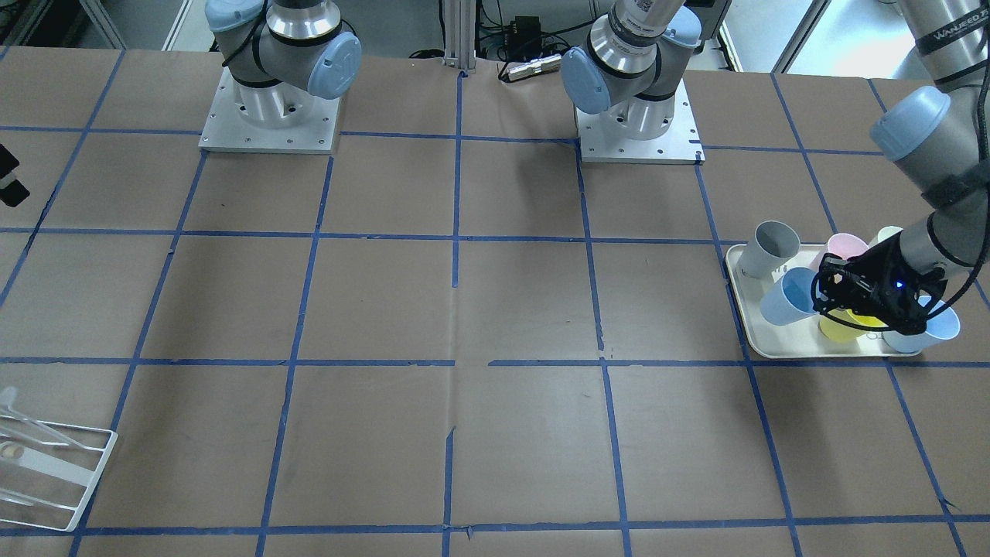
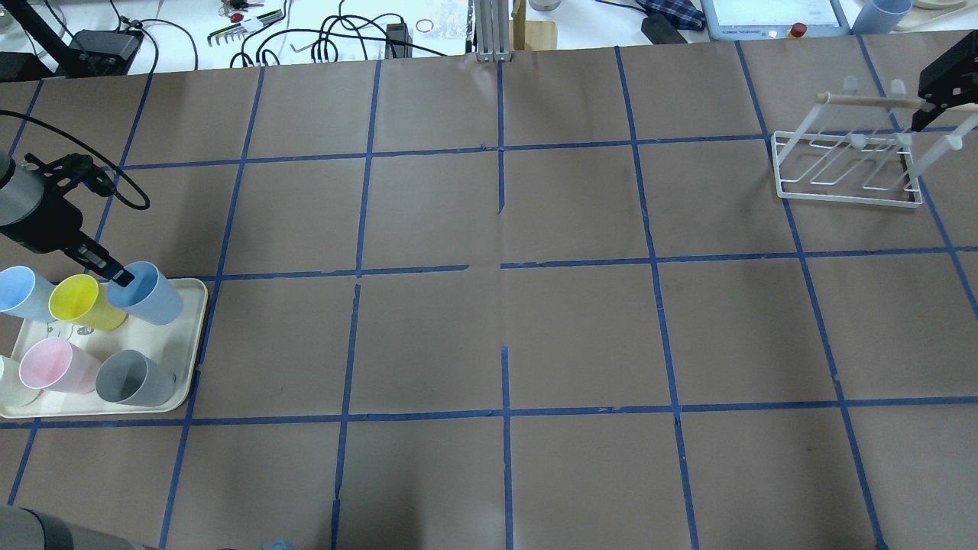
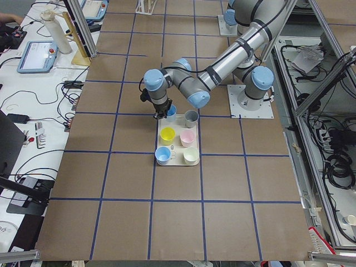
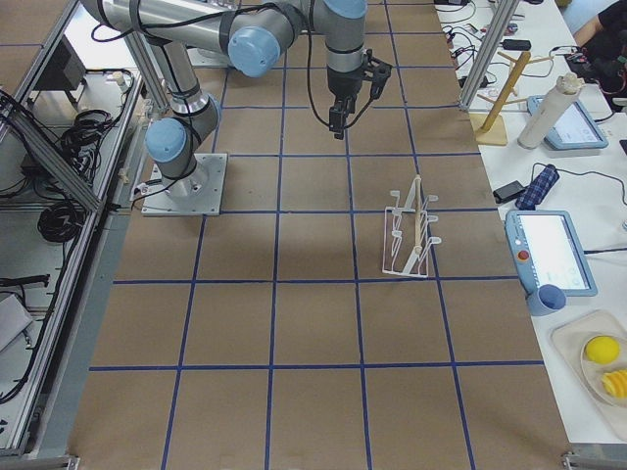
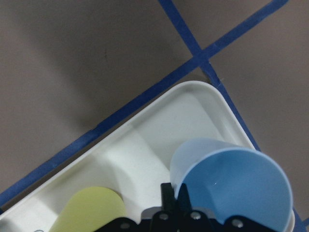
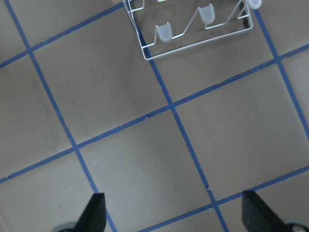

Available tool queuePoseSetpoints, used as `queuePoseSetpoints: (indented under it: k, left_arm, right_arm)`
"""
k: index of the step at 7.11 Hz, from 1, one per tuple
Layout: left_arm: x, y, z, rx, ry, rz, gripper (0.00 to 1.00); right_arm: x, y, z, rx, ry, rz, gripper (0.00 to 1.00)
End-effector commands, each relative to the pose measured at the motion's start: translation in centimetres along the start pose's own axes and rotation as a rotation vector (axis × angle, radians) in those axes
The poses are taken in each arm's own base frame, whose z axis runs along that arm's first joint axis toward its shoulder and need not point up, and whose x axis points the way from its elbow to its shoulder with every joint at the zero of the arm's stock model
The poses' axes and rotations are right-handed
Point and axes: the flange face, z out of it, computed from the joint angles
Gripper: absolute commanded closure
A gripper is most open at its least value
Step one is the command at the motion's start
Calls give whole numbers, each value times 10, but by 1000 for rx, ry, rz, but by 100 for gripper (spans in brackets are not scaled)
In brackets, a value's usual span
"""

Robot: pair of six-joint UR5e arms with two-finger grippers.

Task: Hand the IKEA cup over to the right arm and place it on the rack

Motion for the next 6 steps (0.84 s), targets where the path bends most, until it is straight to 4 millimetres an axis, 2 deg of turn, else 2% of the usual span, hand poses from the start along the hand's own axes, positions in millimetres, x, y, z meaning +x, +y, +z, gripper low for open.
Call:
queuePoseSetpoints:
  k: [1, 2, 4, 5, 6]
  left_arm:
    - [51, -29, -49, 37, 66, -88, 100]
    - [89, -52, -58, 91, 149, -177, 100]
    - [184, -119, -65, 135, 273, -404, 100]
    - [230, -148, -65, 175, 434, -548, 100]
    - [260, -163, -73, 223, 602, -615, 100]
  right_arm:
    - [25, 11, 18, -202, -280, 164, 0]
    - [31, 20, 22, -293, -383, 241, 0]
    - [18, 38, 35, -495, -541, 352, 0]
    - [10, 47, 37, -589, -616, 421, 0]
    - [3, 58, 37, -690, -693, 505, 0]
